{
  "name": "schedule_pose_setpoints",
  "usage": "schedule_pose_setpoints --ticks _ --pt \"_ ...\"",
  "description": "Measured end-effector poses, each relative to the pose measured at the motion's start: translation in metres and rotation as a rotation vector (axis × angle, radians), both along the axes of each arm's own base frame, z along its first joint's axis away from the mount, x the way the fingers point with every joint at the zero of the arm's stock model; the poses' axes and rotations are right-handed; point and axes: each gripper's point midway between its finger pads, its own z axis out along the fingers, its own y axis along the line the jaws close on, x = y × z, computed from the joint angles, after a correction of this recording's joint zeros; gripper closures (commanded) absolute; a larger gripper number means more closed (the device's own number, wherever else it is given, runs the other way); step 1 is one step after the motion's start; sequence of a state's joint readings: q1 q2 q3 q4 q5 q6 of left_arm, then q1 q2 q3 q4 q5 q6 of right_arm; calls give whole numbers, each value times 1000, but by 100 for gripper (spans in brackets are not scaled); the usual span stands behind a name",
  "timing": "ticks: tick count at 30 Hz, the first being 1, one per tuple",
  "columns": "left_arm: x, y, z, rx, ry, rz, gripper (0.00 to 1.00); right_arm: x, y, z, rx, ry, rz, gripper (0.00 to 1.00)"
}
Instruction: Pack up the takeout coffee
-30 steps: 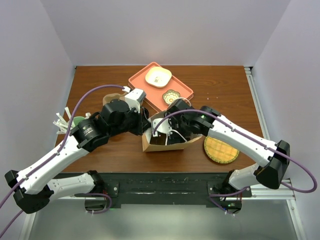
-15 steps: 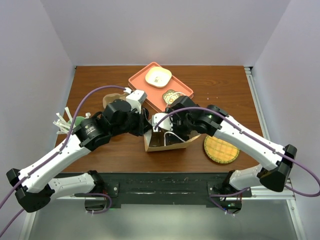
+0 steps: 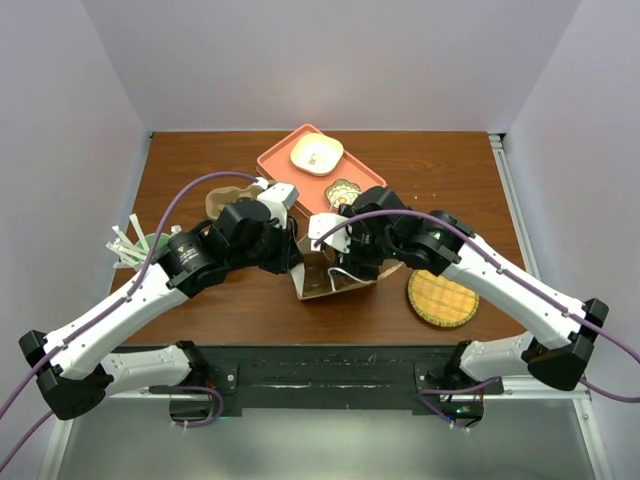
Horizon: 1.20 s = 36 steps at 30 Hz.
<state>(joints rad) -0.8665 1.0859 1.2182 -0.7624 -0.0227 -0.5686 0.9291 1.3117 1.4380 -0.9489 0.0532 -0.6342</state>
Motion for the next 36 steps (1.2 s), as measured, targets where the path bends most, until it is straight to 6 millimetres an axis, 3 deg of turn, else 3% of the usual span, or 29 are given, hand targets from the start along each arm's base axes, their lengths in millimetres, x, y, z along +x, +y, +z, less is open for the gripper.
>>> schedule_pose_setpoints --ticks 7,17,27,36 --pt "0 0 -4 17 20 3 85 5 -2 20 62 -51 -46 33" --pt "-2 1 -6 21 35 10 84 8 -3 34 105 -73 -89 35" --pt "-1 0 -8 32 49 15 83 5 -5 65 184 -108 -103 35" --pt "-8 -8 7 -30 -5 -78 83 2 -10 56 149 -80 -108 36"
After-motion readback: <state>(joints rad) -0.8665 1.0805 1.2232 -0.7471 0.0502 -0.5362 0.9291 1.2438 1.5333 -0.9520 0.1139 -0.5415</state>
